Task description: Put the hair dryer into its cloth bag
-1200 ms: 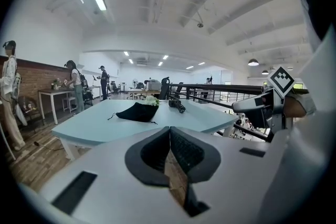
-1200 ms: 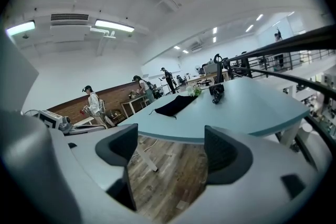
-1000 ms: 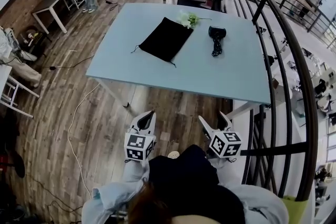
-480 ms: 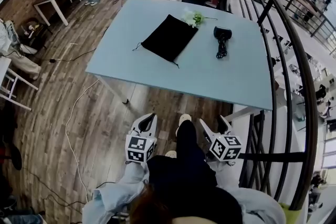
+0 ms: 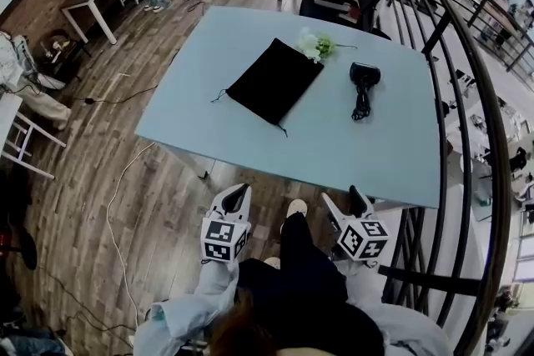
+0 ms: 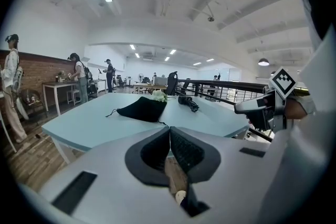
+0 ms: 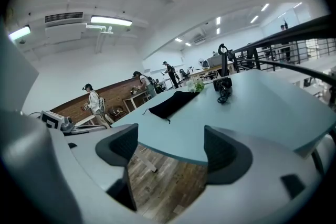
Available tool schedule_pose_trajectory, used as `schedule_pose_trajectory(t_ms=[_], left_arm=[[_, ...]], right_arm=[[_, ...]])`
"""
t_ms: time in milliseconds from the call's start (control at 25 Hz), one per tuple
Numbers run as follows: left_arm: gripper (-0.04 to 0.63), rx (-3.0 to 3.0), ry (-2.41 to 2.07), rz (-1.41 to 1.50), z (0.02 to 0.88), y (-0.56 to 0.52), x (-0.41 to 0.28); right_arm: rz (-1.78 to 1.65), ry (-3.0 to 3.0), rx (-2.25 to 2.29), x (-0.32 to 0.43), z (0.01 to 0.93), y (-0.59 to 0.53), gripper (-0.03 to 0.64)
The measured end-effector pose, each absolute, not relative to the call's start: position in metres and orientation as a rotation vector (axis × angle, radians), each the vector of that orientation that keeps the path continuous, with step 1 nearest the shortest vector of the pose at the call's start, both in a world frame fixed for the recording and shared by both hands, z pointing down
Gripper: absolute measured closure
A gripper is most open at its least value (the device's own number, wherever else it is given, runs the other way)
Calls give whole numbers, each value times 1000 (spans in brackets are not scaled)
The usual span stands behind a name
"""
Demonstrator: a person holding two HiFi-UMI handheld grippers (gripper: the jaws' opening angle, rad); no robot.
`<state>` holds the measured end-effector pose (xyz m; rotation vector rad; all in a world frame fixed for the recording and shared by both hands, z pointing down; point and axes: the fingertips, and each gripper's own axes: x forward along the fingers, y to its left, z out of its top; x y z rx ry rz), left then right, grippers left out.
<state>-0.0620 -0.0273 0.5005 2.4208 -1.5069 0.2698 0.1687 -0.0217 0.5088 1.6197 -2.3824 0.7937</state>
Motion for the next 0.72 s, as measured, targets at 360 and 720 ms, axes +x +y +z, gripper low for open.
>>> schedule_pose_trajectory(t_ms=[360, 720], left_arm=[[578, 2442, -1488, 262, 493, -124, -32], [578, 2442, -1457, 298, 496, -203, -10]], right_arm=[[798, -2334, 1657, 207, 510, -108, 222], [815, -2294, 1682, 231, 515, -186, 221]])
